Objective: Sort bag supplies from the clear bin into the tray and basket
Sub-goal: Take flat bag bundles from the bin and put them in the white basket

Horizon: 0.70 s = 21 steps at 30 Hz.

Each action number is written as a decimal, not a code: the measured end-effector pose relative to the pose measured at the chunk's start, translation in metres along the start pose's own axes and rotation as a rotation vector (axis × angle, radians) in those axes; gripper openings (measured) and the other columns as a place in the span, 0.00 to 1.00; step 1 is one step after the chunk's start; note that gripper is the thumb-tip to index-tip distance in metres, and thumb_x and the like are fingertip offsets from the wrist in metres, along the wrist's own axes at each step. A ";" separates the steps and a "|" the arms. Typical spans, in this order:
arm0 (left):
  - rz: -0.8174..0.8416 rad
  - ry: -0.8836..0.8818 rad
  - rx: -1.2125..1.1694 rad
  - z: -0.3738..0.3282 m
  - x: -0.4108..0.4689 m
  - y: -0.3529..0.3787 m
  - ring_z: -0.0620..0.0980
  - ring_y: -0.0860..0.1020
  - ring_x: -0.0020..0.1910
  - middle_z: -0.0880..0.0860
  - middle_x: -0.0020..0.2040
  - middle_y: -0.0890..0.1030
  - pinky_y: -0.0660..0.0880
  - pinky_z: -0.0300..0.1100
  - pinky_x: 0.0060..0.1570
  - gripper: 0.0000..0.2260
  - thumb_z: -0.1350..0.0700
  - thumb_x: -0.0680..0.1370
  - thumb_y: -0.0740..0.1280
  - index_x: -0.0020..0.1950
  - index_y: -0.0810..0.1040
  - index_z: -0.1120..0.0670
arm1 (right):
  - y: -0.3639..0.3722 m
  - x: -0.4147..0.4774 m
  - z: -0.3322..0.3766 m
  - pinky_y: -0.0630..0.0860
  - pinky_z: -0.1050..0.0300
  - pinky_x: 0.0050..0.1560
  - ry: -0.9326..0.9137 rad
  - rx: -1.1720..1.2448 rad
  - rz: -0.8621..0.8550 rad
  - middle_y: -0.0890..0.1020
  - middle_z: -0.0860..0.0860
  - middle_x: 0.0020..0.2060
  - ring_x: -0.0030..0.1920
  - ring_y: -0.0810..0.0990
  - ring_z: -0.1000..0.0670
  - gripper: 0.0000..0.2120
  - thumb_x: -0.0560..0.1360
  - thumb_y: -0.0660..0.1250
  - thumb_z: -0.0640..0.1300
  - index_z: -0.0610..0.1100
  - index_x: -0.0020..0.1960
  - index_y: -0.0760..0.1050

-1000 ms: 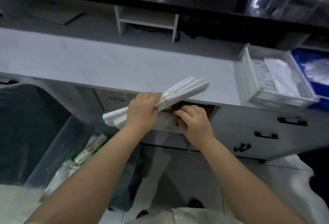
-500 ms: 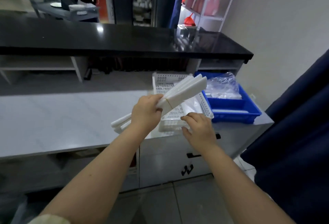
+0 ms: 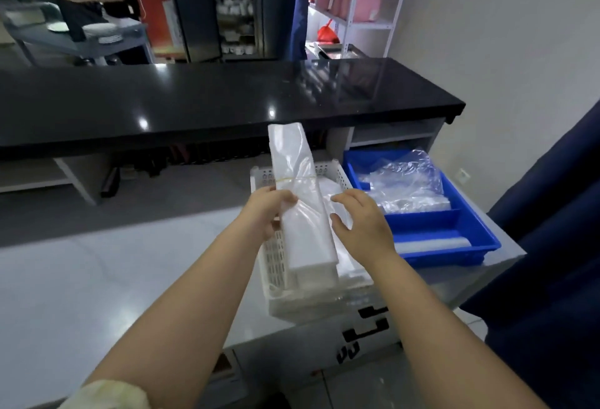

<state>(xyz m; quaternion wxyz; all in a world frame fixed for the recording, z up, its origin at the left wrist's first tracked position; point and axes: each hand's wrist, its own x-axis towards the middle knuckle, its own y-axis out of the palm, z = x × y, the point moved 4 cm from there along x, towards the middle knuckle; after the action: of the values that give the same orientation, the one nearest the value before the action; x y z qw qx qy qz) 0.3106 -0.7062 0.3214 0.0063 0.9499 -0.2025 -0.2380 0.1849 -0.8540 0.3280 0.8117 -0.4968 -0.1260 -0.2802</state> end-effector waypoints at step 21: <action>-0.307 0.471 1.123 -0.005 0.003 -0.008 0.54 0.66 0.63 0.52 0.63 0.71 0.71 0.46 0.51 0.24 0.60 0.73 0.65 0.69 0.67 0.49 | 0.061 0.052 0.002 0.73 0.54 0.53 -0.173 0.083 0.266 0.78 0.49 0.56 0.54 0.75 0.46 0.15 0.72 0.69 0.38 0.44 0.59 0.76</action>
<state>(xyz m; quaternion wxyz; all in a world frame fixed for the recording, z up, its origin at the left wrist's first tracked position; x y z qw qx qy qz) 0.3186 -0.7004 0.3236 -0.4836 0.8535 -0.1509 0.1220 0.2626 -0.8480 0.3088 0.8476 -0.4973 -0.1401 -0.1210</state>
